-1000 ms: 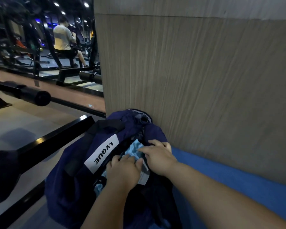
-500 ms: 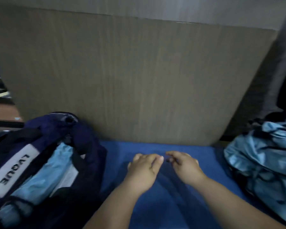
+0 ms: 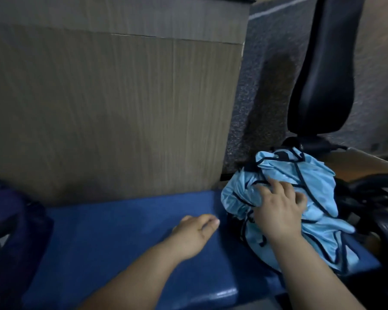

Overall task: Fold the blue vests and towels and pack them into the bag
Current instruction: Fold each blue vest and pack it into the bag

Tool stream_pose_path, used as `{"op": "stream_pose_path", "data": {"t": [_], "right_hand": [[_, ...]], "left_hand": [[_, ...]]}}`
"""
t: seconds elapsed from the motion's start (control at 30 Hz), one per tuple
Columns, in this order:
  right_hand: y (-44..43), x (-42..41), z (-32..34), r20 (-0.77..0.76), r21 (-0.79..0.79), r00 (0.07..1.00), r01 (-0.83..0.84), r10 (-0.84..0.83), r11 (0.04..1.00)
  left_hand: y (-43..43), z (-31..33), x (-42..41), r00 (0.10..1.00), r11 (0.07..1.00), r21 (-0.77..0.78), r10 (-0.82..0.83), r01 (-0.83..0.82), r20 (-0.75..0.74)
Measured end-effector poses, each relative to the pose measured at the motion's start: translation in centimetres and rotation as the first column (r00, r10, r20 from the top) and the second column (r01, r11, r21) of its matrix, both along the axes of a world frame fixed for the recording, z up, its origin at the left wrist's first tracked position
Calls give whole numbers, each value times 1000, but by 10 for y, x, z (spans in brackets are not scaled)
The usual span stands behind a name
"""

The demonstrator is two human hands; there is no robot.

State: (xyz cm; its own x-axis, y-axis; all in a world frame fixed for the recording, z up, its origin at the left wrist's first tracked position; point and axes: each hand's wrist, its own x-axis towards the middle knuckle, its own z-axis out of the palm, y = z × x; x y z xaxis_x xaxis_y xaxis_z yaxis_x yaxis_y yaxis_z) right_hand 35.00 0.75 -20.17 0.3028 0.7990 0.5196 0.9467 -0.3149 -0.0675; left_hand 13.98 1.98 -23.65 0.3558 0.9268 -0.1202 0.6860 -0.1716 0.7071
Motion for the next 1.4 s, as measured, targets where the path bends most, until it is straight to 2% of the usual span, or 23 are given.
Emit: {"op": "stream_pose_path", "data": {"t": [0.07,0.2,0.27,0.33,0.4,0.47,0.53,0.63,0.73,0.8,0.83,0.93,1.0,1.07,1.13,1.17,1.23,1.3,1.4], "right_hand": [[2,7,-1,2,-64,1000,31,-31,997],[5,3,5,-49,19,999,-17,18,1000],[5,-2,6,-85,87,991,-96,104,992],[-1,-13,11,-178,169,947,-239,268,956],[-8,-28,21,-348,238,827,-378,442,895],[-14,-42,27,-527,330,635,-461,566,824],[-18,-52,28,-621,384,484,-498,617,778],[-22,-59,26,-713,372,344,-553,611,745],[-25,-64,24,-704,398,265,-621,659,675],[-26,-65,24,-637,417,289,-650,714,635],[-26,-65,25,-583,423,335,-652,740,629],[-23,-59,27,-340,452,578,-591,741,668],[-20,-52,27,-165,443,753,-520,636,731],[-18,-47,26,-92,304,868,-443,489,844],[-17,-45,22,-124,29,904,-409,409,912],[-16,-45,18,-157,-108,906,-411,393,905],[-13,-50,8,-148,-286,900,-436,411,853],[-11,-58,-1,-140,-378,884,-464,446,801],[-10,-68,-7,-265,-538,856,-513,443,669]], "left_hand": [[4,7,20,998,999,-30,-33,35,57],[-1,23,46,973,984,-161,-33,71,228],[-3,25,54,952,973,-227,23,50,306],[-6,27,60,911,957,-289,134,-18,389],[-6,32,63,799,904,-425,290,-48,527],[-4,37,61,641,835,-547,384,66,664],[-2,42,55,531,804,-571,414,168,739],[-1,53,41,432,834,-540,447,115,783],[2,58,25,272,867,-498,486,-26,831],[3,61,12,174,863,-493,506,-111,845],[3,62,6,125,852,-502,520,-151,845],[6,64,-14,-5,832,-506,519,-227,855],[7,63,-29,-17,827,-474,492,-302,870],[6,66,-44,-16,801,-449,483,-395,876],[5,66,-63,10,782,-415,474,-465,881],[4,67,-72,45,783,-395,472,-480,881],[2,68,-88,140,783,-359,486,-509,863],[-2,70,-99,218,773,-312,495,-552,841],[-8,72,-110,249,757,-254,481,-602,841]]}}
